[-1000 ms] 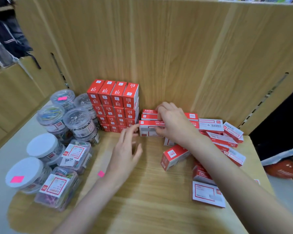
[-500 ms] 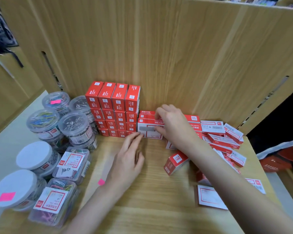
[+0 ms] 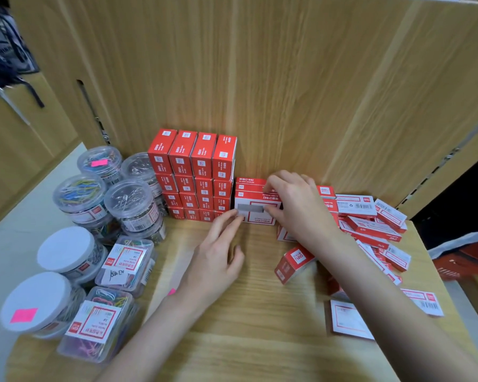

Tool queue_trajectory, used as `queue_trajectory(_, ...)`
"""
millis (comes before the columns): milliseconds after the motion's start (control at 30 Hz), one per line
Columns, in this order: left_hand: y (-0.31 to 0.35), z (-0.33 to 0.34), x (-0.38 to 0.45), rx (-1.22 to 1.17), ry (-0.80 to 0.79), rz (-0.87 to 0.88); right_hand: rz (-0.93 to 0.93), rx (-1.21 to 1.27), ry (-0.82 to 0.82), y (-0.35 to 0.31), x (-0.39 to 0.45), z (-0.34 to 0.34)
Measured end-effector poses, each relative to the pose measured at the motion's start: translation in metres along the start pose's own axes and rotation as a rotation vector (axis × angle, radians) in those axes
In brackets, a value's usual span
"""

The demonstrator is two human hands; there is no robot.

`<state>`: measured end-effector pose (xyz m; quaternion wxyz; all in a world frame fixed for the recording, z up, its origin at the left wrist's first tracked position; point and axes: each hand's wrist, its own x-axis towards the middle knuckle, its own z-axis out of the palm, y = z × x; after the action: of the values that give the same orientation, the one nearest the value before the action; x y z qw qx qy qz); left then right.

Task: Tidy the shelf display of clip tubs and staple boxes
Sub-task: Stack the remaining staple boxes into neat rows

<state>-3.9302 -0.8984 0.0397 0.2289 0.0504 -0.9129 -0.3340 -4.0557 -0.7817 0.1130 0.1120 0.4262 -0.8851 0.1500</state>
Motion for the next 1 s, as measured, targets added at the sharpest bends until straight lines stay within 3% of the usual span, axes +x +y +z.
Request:
queue_trajectory(200, 0.005, 0.0, 0.002, -0.031, 0.066, 0.016, -0.022, 0.124, -0.109, 0.01, 0.004, -0.017)
queue_trajectory(333, 0.018, -0.007, 0.007, 0.008, 0.098, 0.109, 0.068, 0.199, -0.088, 0.032, -0.013, -0.054)
queue_trajectory(500, 0.024, -0.003, 0.026, 0.179, 0.063, 0.222, 0.117, 0.106, -0.318, 0.05, -0.036, -0.059)
queue_trajectory(767, 0.019, 0.015, 0.052, 0.496, 0.005, 0.302, 0.153, 0.1, -0.266, 0.051, -0.034, -0.055)
queue_trajectory(1000, 0.016, 0.017, 0.054, 0.522, 0.013, 0.283, 0.119, 0.081, -0.254, 0.049, -0.034, -0.051)
